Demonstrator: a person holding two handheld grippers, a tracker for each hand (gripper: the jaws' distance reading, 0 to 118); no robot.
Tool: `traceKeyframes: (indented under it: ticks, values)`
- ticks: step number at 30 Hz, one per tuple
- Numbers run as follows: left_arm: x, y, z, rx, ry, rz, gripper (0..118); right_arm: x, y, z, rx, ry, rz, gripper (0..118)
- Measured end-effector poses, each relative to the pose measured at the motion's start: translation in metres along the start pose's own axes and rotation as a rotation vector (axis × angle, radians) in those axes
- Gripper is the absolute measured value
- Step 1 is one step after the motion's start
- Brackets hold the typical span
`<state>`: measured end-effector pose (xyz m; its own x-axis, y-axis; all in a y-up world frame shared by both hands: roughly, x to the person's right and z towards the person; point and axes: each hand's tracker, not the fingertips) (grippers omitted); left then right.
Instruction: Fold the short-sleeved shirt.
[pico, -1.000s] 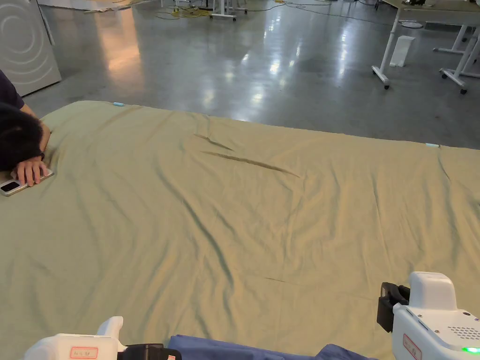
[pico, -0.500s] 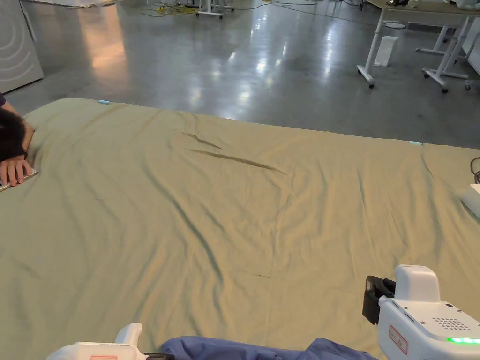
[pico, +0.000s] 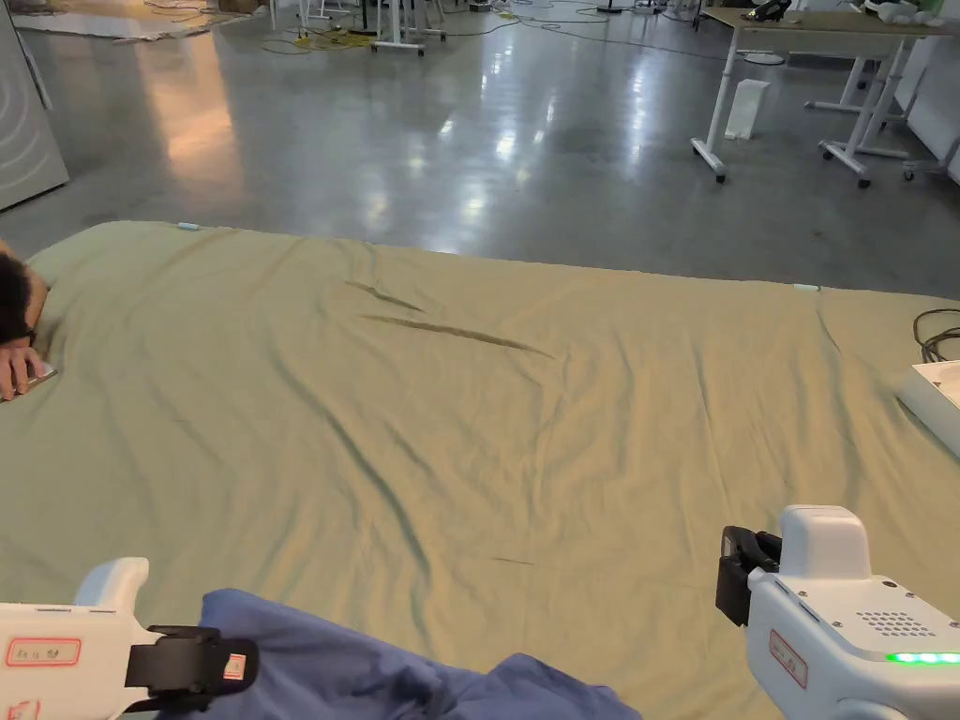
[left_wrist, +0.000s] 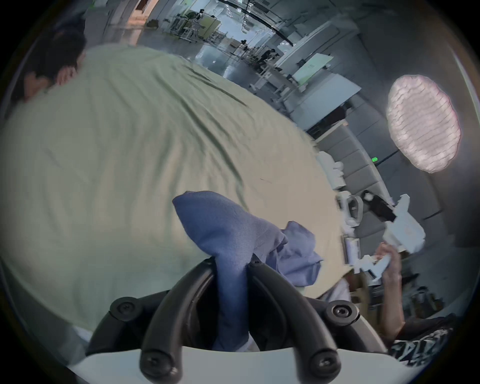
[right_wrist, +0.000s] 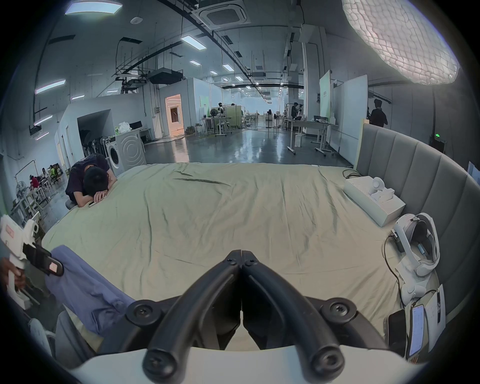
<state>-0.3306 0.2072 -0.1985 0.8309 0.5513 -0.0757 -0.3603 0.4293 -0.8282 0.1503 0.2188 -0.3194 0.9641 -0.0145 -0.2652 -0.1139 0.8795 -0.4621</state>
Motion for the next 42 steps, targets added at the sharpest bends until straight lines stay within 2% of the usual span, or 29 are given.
traceKeyframes:
  ticks: [3, 7, 16, 24, 29, 35, 37, 38, 39, 40, 41, 42]
  values:
    - [0.019, 0.002, 0.007, -0.001, 0.147, -0.068, 14, -0.001, 0.000, 0.001, 0.005, 0.008, -0.002, 0]
    - [0.046, -0.003, 0.004, -0.016, 0.171, -0.079, 14, -0.002, -0.003, 0.000, 0.003, 0.015, -0.008, 0]
    - [0.112, -0.013, -0.018, -0.067, -0.015, -0.087, 14, 0.003, -0.009, 0.003, -0.003, 0.012, -0.021, 0]
    - [0.159, -0.021, -0.095, -0.149, -0.057, -0.044, 14, 0.011, -0.013, 0.008, -0.006, -0.003, -0.032, 0]
    - [0.191, -0.037, -0.166, -0.255, 0.026, -0.113, 14, 0.017, -0.017, 0.011, -0.014, -0.016, -0.045, 0]
    - [0.199, -0.049, -0.219, -0.318, 0.084, -0.104, 18, 0.025, -0.020, 0.014, -0.023, -0.033, -0.057, 0]
    - [0.196, -0.047, -0.216, -0.323, 0.073, -0.098, 25, 0.027, -0.021, 0.014, -0.025, -0.039, -0.060, 0]
    - [0.195, -0.046, -0.213, -0.326, 0.058, -0.097, 33, 0.028, -0.021, 0.014, -0.027, -0.041, -0.061, 0]
    - [0.194, -0.043, -0.207, -0.327, 0.036, -0.093, 49, 0.029, -0.021, 0.013, -0.029, -0.043, -0.062, 0]
    - [0.192, -0.040, -0.200, -0.321, -0.005, -0.079, 61, 0.029, -0.021, 0.013, -0.030, -0.043, -0.063, 0]
    - [0.190, -0.038, -0.193, -0.312, -0.023, -0.068, 67, 0.030, -0.022, 0.012, -0.031, -0.043, -0.063, 0]
    - [0.189, -0.036, -0.184, -0.292, -0.035, -0.057, 67, 0.030, -0.022, 0.012, -0.031, -0.044, -0.066, 0]
